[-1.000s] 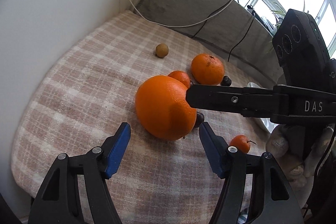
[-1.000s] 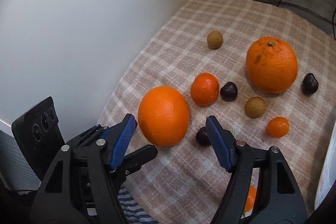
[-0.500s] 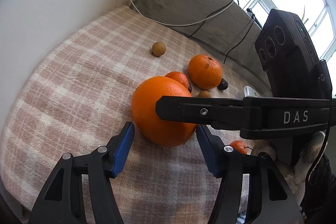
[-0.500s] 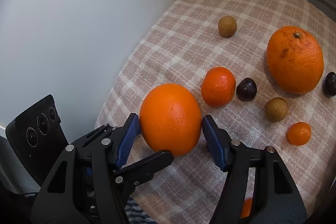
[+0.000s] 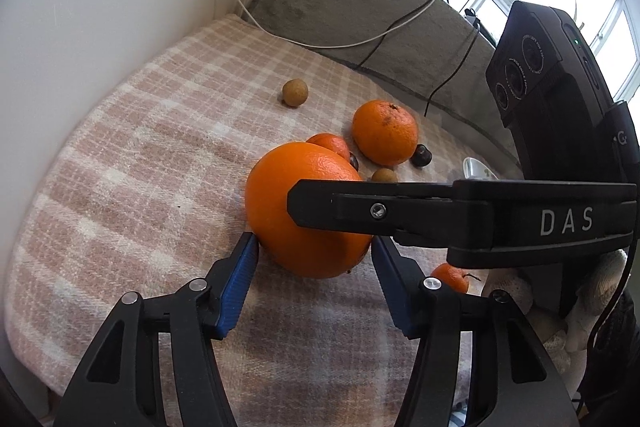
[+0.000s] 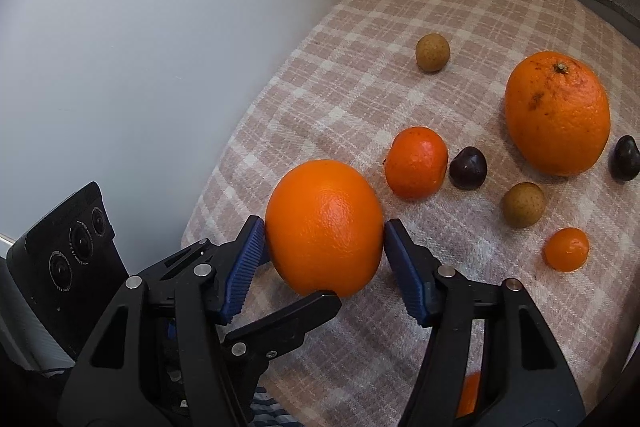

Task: Organize fruits
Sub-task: 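Close the right gripper around the large orange, then lift the large orange with the right gripper and carry it over the plate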

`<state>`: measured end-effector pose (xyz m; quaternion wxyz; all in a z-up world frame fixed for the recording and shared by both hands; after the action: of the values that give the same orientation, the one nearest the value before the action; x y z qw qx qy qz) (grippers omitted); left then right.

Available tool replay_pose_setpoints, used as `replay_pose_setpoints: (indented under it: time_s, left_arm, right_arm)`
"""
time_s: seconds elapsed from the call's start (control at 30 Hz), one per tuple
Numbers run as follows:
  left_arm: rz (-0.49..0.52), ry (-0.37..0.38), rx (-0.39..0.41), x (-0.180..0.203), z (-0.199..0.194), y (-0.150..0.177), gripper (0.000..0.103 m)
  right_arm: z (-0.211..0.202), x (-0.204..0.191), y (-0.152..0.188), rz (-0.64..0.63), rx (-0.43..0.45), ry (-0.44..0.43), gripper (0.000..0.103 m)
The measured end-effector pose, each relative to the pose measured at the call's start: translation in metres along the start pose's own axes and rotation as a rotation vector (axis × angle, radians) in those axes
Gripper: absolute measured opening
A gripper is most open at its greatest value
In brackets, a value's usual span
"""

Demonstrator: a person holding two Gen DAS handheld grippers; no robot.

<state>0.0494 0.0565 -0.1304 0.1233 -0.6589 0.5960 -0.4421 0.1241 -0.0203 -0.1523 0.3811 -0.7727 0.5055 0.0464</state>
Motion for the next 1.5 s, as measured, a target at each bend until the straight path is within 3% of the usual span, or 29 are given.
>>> replay_pose_setpoints:
  time_s: [0.47,1.27,1.5]
  left_arm:
    - [0.085,0.052,0.022,0.05,-0.001,-0.005,0.058]
    - [0.28,0.242,-0.039,0.18,0.045,0.011,0.058]
    - [0.322,0.284,-0.069,0.214,0.061,0.019,0.058]
  right_arm:
    - [-0.059,0.012,0.008,0.025,0.104,0.03,0.065]
    - [-0.189,0.108,0.048,0.187,0.282,0.166,0.065]
    - [-0.211,0.138,0.059,0.244,0.316,0.2,0.065]
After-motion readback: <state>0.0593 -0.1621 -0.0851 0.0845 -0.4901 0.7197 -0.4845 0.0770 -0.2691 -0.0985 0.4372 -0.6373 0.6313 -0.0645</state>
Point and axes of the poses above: each gripper's, at about its wrist camera, not at the fingertips, and z roughly the way its jaws point, x to its right, y to its underside, the point moved 3 cm from there along z, roughly the way its jaws point, and after that the axes turned 10 degrees about x, right-handed, at the moved point
